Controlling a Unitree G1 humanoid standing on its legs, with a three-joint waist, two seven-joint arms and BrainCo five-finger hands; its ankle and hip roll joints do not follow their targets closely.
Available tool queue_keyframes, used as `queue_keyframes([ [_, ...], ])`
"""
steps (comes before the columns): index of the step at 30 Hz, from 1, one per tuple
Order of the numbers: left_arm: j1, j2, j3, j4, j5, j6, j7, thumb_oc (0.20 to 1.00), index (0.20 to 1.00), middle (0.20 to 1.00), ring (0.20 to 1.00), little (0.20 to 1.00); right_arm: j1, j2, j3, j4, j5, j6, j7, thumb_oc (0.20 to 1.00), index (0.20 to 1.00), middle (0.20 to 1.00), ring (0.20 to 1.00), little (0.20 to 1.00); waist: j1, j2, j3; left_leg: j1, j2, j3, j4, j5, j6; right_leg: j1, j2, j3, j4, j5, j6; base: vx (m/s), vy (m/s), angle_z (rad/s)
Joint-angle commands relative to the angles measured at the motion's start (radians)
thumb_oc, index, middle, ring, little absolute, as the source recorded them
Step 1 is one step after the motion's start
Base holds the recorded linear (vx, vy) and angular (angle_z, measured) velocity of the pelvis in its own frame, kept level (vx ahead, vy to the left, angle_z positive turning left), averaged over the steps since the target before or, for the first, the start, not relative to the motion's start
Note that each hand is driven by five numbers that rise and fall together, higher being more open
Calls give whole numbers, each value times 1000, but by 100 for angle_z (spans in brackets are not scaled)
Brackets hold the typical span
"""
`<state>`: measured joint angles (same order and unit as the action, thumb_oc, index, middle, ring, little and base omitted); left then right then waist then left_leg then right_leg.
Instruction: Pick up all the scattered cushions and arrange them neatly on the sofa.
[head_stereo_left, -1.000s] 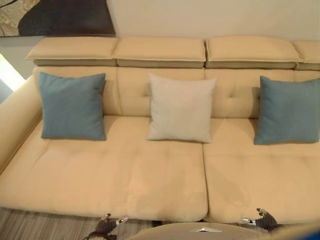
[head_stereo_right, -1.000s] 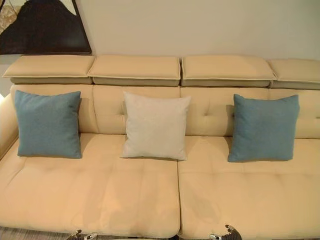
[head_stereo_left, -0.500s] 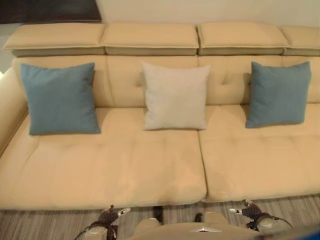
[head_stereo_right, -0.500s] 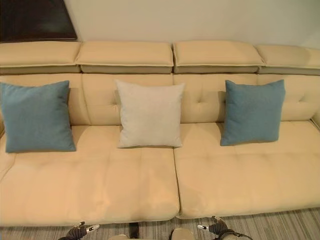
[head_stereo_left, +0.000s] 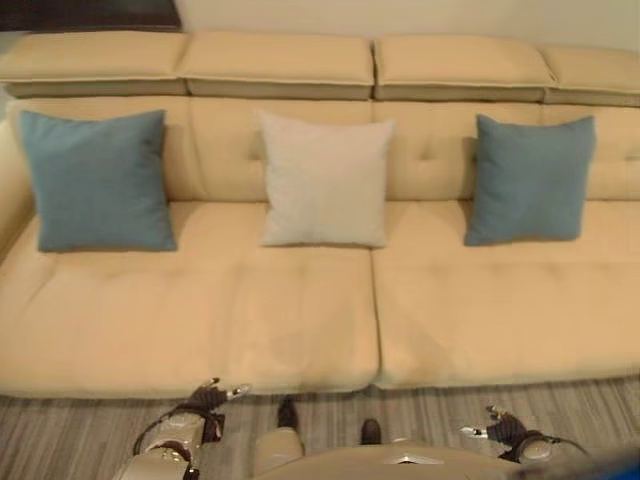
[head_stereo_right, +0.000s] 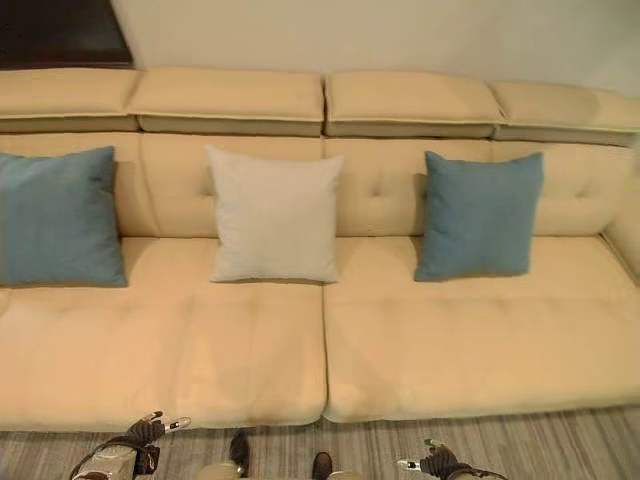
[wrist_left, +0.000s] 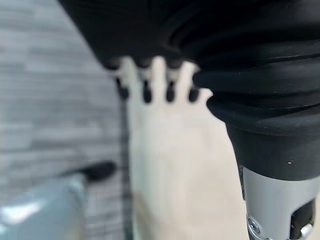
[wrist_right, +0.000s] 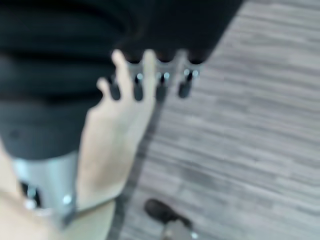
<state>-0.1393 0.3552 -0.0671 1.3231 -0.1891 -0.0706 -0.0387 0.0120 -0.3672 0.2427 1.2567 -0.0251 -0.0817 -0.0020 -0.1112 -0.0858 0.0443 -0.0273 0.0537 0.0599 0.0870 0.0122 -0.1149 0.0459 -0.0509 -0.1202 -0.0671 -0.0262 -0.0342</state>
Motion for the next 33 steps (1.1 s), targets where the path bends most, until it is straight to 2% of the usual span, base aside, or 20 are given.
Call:
queue_keyframes([
  [1,-29,35,29,1,-55,-14,-2,1000,1000,1000,1000,1000,-26,-8,-15,-9,-14,-6,10,1000,1000,1000,1000,1000,0,42,-37,57,-34,57,-116,-23,53,-52,9,60,28,65,151,46,230,2],
  [4,-52,65,27,-1,-51,-20,-6,1000,1000,1000,1000,1000,-29,-14,-17,-39,-6,-16,17,1000,1000,1000,1000,1000,-10,56,-59,105,-41,83,-171,-23,59,-37,-4,66,15,72,165,34,144,-14],
  [10,-90,114,59,-10,-96,-31,2,1000,1000,1000,1000,1000,-37,-22,7,-128,0,-34,27,1000,1000,1000,1000,1000,-24,69,-63,136,-48,120,-171,-40,69,-37,-15,91,54,62,175,24,83,-19],
  [14,-112,144,74,10,-97,-33,1,1000,1000,1000,1000,1000,-32,-27,39,-176,-24,-44,38,1000,1000,1000,1000,1000,-30,75,-82,156,-44,135,-174,-48,65,-10,-15,97,34,62,179,33,9,-9],
  [15,36,-35,27,-148,-91,-103,89,1000,1000,1000,1000,1000,-2,16,36,-219,-5,-47,-1,1000,1000,1000,1000,1000,-10,67,-74,156,-43,120,-174,-44,67,1,-19,83,28,62,178,-110,-74,-11],
  [16,72,-43,9,-200,-67,-94,89,1000,1000,1000,1000,1000,-17,12,13,-214,-1,-54,-15,1000,1000,1000,1000,1000,23,54,-65,137,-42,94,-174,-31,67,-1,-21,50,22,63,175,-149,-96,1],
  [17,102,-62,-9,-219,-70,-95,82,1000,1000,1000,1000,1000,-14,19,5,-230,8,-57,-14,1000,1000,1000,1000,1000,32,49,-60,130,-41,81,-174,-25,66,-1,-22,37,20,64,175,-151,-102,20],
  [19,110,-78,-48,-243,-68,-113,82,1000,1000,1000,1000,1000,-2,23,5,-220,-2,-63,-24,1000,1000,1000,1000,1000,41,43,-51,121,-40,65,-174,-16,63,3,-21,22,14,64,174,-93,-83,60],
  [20,207,-93,-81,-398,-94,-86,49,1000,1000,1000,1000,1000,17,28,-14,-243,14,-64,-28,1000,1000,1000,1000,1000,58,42,-38,106,-39,47,-174,-5,62,4,-20,1,8,67,173,-103,-79,60],
  [22,224,-89,-105,-420,-52,-91,56,1000,1000,1000,1000,1000,12,32,-16,-231,17,-61,-33,1000,1000,1000,1000,1000,63,40,-31,99,-39,36,-174,2,61,4,-20,-9,6,69,172,-70,-51,41],
  [33,178,-105,-129,-321,-7,-82,70,1000,1000,1000,1000,1000,-5,59,-10,-170,44,-64,-62,1000,1000,1000,1000,1000,74,36,-22,105,-33,13,-165,0,60,21,-14,-29,13,49,163,-9,-24,8],
])
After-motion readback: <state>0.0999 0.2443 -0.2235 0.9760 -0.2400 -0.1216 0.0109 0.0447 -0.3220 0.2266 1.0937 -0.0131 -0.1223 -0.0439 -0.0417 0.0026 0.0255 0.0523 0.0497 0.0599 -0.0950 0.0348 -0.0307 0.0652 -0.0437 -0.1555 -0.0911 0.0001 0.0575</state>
